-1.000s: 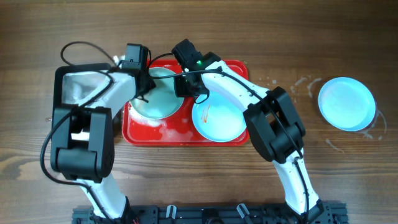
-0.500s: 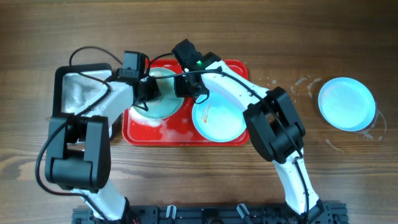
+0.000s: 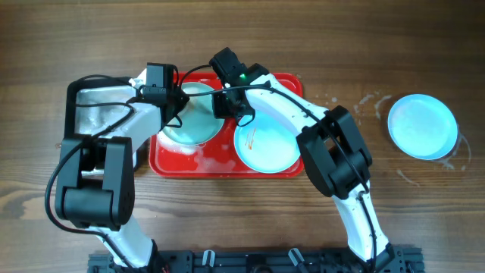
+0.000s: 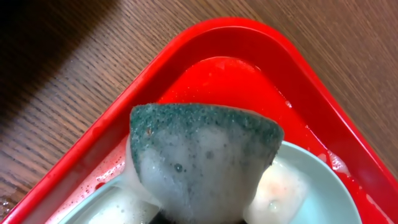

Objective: Clean dirty plates on tray and stack at the side
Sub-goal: 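Scrub the right-held plate with the sponge in the left gripper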

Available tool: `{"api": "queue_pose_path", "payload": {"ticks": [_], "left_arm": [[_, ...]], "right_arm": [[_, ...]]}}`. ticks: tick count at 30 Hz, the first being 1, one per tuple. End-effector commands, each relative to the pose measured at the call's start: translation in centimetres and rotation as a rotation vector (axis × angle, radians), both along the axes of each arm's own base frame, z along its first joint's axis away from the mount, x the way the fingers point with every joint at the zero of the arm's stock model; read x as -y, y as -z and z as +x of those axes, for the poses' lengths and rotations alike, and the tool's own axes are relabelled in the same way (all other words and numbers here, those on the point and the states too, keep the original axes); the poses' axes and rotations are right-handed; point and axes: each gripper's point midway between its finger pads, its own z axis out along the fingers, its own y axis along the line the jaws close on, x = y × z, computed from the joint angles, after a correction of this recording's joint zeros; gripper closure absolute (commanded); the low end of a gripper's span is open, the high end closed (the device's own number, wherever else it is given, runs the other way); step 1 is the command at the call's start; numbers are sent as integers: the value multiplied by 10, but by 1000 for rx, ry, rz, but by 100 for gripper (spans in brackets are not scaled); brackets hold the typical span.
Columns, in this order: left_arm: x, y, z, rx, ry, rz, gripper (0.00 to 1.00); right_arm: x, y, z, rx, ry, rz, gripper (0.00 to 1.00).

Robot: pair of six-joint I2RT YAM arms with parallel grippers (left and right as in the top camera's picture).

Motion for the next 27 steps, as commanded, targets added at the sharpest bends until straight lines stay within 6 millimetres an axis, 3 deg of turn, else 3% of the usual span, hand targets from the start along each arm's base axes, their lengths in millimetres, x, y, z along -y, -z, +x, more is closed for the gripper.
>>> {"api": "queue_pose_path", "payload": {"ticks": [1,5,7,9,12,14,16,20,21,23,27], "left_arm": [[-36,92,-143,-568,-17,142,96],[-20,85,-196,-791,4,34,96],[9,80,-207,-843,19,-138,96],[23,76,-211,-863,28,-228,96],[28,77,-207,-844,38,-254,96],[29,81,-192,-782,48,-255,96],[28,87,-172,-695,58,-239,96],[8,94,-113,-450,51,-108,96],[3,94,-108,-430,43,-79,96],[-3,95,-115,-460,29,-57,96],[0,92,-163,-657,24,-102,96]], "right_arm": [[0,18,-7,-36,-34,-12,96],[0,17,-6,-34,-34,-10,96],[-1,17,-6,-33,-34,-9,96],[0,17,-6,-34,-34,-10,96],[0,18,-7,-36,-35,-12,96],[0,18,-7,-35,-35,-11,96],[0,18,-7,-36,-35,-12,96],[0,18,-7,-36,-35,-12,96],[0,18,-7,-36,-35,-12,96],[0,18,-7,-38,-35,-14,96],[1,18,-8,-39,-35,-14,96]]}}
